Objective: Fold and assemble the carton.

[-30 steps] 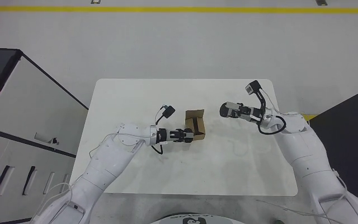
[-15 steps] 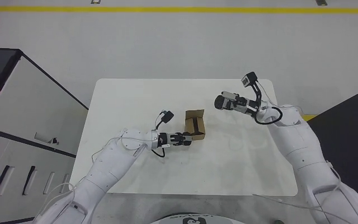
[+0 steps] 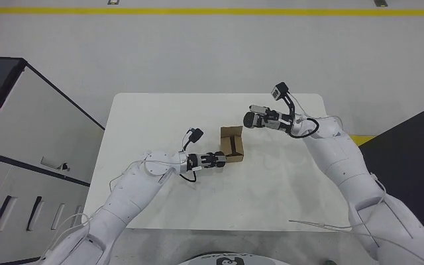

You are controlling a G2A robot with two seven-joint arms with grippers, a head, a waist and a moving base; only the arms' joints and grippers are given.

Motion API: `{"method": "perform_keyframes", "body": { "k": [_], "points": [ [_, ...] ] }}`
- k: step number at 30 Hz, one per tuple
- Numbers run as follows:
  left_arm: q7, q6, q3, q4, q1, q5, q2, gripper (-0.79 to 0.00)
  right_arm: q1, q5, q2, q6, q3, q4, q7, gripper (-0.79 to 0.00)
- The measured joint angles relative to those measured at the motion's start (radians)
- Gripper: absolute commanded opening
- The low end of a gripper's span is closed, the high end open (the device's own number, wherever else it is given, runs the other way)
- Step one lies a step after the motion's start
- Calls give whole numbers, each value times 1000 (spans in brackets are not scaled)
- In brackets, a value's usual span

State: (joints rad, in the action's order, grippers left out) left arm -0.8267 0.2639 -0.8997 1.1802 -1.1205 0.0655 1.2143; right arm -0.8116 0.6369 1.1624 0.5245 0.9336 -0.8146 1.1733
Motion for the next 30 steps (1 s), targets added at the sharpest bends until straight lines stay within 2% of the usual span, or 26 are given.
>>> {"method": "perform_keyframes", "body": {
  "k": [9, 17, 25, 30],
  "points": [
    [53, 5, -37, 4, -11, 18, -5, -785, 19, 13, 26, 25, -21, 72, 9, 0],
    [-62, 12, -18, 22, -15, 42, -6, -785, 35, 19, 29, 65, 10, 91, -17, 0],
    [9, 16, 17, -19, 13, 49, 15, -785, 63, -1, 57, 61, -20, 113, -44, 0],
    [13, 23, 28, -40, 25, 51, 21, -785, 84, -18, 74, 77, -36, 151, -69, 0]
  ]
}}
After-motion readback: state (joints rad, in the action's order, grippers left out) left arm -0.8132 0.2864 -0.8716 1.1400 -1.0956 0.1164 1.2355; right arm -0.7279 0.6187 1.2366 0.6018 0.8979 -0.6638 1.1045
